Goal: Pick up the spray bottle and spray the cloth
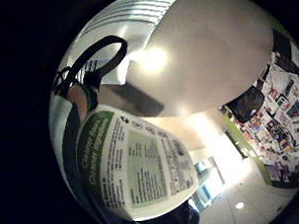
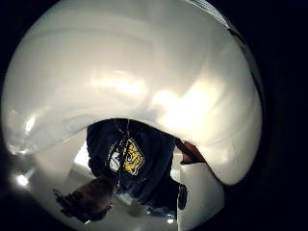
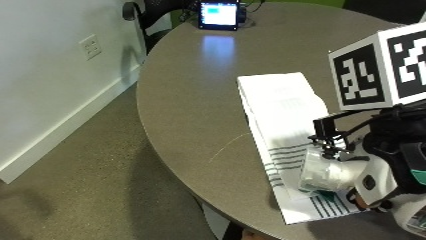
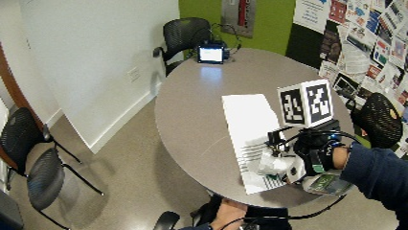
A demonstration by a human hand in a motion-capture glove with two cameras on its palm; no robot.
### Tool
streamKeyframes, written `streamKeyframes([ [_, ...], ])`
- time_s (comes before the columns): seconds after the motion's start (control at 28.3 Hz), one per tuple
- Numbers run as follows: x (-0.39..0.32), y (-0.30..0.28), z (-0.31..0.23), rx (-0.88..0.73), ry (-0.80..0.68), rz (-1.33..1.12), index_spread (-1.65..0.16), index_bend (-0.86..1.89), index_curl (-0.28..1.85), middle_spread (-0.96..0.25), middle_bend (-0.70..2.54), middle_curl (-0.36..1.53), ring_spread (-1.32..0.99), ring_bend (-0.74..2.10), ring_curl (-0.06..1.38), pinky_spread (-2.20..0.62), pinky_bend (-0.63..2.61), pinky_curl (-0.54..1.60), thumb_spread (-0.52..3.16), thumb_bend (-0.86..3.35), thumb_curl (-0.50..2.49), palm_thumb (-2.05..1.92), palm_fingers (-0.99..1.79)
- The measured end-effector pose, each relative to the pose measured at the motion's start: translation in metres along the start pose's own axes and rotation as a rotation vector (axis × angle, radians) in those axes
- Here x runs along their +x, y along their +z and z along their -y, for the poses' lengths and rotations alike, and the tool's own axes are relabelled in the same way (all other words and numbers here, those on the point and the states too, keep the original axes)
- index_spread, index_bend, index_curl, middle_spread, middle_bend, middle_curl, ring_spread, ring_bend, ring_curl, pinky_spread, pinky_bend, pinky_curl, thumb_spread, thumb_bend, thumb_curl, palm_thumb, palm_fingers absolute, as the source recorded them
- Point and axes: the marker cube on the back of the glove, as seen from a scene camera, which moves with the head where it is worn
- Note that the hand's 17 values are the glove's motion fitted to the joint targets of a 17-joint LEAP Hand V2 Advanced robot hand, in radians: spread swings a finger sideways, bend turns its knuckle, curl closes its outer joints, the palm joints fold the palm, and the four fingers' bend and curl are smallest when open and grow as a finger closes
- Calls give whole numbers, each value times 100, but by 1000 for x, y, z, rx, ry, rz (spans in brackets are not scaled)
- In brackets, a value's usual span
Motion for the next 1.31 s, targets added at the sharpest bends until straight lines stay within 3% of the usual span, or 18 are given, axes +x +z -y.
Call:
streamKeyframes([
  [0.6, -5, 8, 7, -89, 23, -146, -30, 19, 56, -16, 60, 50, -30, 51, 45, -21, 23, 35, 33, -3, 72, 101, 130],
  [1.31, -3, 16, 7, -104, 39, -130, -31, 19, 57, -16, 61, 50, -29, 50, 45, -24, 23, 37, 33, -3, 73, 100, 130],
])
